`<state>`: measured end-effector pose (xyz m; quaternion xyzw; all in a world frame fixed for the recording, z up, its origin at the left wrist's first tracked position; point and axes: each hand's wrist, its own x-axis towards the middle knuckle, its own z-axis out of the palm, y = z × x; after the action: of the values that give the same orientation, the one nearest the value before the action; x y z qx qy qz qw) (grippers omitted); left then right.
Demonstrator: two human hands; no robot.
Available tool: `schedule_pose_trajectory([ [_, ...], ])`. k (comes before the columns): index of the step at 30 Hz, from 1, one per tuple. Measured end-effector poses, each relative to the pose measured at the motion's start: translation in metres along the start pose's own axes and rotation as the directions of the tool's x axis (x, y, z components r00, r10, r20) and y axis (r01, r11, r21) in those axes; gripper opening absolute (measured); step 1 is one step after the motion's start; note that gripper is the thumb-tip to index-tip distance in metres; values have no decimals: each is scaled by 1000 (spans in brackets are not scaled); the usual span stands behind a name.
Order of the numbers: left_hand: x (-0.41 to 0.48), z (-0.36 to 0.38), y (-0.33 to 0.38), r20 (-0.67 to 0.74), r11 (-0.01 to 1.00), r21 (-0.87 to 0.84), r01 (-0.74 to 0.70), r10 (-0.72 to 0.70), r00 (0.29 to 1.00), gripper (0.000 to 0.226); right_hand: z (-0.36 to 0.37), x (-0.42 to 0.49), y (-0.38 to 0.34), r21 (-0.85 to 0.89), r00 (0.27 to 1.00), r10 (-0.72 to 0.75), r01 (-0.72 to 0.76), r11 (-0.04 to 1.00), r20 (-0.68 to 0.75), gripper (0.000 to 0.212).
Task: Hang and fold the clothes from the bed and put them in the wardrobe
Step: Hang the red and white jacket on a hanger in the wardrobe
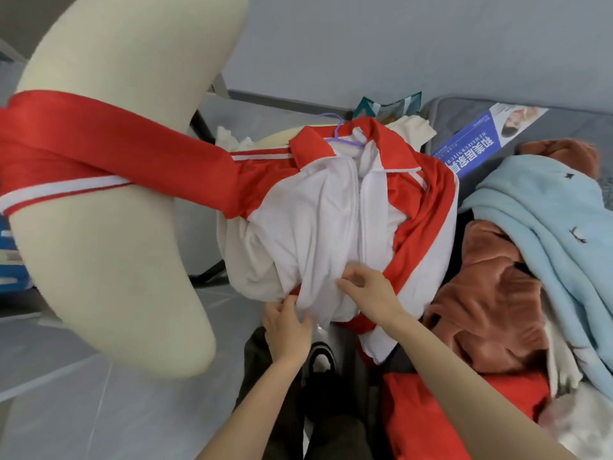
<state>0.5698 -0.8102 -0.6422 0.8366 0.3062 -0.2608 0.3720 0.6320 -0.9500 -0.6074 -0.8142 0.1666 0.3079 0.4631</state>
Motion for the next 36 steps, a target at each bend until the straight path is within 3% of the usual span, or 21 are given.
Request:
schedule_pose_trajectory([
  [5, -28, -11, 0, -109, 959, -177, -219, 202, 973, 16, -12, -13, -13, 144, 993, -106, 111, 983, -45, 5],
  [9, -38, -44, 41, -248, 886, -330, -327, 253, 935, 10, -40, -17, -59, 307, 965, -221, 255, 917, -141, 3],
  [11, -27, -63, 74, -300, 838, -397, -374, 267, 916, 7, -55, -12, -85, 422, 951, -264, 307, 853, -158, 14],
  [13, -12, -80, 103, -302, 788, -436, -435, 327, 895, 20, -66, -3, -98, 512, 951, -279, 307, 802, -134, 28],
  [16, 3, -85, 114, -251, 787, -409, -461, 389, 886, 43, -63, 4, -81, 289, 954, -229, 278, 916, -192, 34],
  [19, -1, -61, 86, -187, 827, -371, -422, 379, 906, 37, -43, -2, -33, -25, 967, -141, 139, 990, -214, 33],
  [24, -7, -5, 23, 52, 915, -158, -371, 383, 922, 39, -13, -4, 32, -159, 979, -68, 37, 987, -191, 24],
  [28, 10, 14, 12, -13, 936, -40, -349, 349, 937, 48, 3, 3, 53, -297, 984, -64, 11, 955, -169, 20],
  [32, 28, 23, 25, -178, 968, 125, -219, 240, 954, 51, 4, -6, 60, -284, 957, -169, 99, 954, -236, 13],
  [36, 38, 16, 35, -137, 954, 197, -227, 256, 957, 24, -17, -29, 48, -389, 904, -297, 166, 906, -306, 21],
])
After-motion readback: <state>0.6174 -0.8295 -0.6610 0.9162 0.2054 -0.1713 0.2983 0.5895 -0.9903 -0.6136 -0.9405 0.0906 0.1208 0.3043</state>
